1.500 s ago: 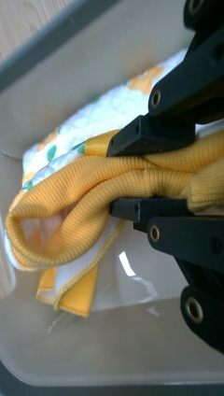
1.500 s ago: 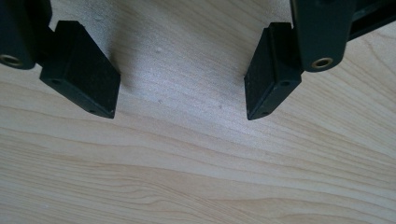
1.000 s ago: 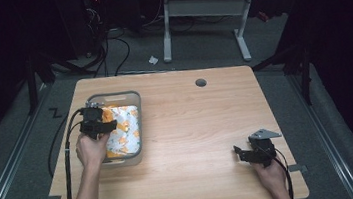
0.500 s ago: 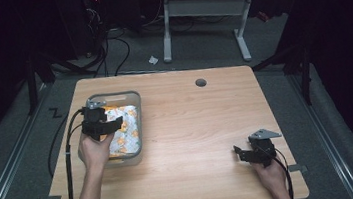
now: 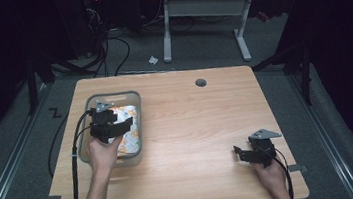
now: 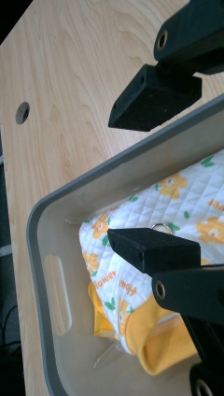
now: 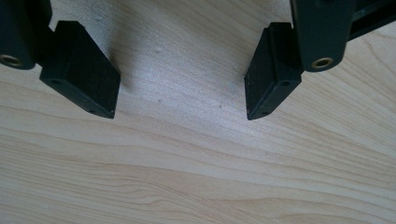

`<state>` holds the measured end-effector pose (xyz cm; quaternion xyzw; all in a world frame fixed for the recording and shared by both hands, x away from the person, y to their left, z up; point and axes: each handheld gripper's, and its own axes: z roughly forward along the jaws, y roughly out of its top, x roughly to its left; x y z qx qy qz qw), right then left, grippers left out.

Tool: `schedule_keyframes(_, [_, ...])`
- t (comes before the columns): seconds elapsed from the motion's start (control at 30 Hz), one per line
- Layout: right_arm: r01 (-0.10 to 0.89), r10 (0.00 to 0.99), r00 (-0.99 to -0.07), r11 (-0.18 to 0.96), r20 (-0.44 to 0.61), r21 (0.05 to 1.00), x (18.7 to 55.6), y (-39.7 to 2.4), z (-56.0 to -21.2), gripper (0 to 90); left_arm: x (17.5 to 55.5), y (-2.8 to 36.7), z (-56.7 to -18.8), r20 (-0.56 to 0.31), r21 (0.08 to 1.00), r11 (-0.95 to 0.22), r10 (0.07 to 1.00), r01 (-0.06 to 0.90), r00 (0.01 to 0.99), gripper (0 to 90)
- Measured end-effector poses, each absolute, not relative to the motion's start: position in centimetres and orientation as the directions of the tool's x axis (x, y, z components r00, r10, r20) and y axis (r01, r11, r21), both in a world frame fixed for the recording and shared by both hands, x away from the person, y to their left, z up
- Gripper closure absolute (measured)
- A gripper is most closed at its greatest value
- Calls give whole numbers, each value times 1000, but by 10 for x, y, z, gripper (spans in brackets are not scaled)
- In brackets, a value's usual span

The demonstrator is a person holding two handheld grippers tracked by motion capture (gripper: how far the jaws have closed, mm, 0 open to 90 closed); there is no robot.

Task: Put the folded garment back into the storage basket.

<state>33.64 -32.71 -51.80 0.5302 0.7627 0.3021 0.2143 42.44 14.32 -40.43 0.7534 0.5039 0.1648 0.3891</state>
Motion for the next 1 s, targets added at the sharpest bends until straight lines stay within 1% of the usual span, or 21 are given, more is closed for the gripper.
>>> schedule_keyframes(0.47, [679,938,-346,256,-7,688,336,-327,-518,271,414,128,-398,-158,773,-198,860,602,486,394])
schedule_keyframes(1.0, [678,937,-348,257,-7,689,336,-327,-518,271,399,100,-396,-182,794,-206,816,572,548,384])
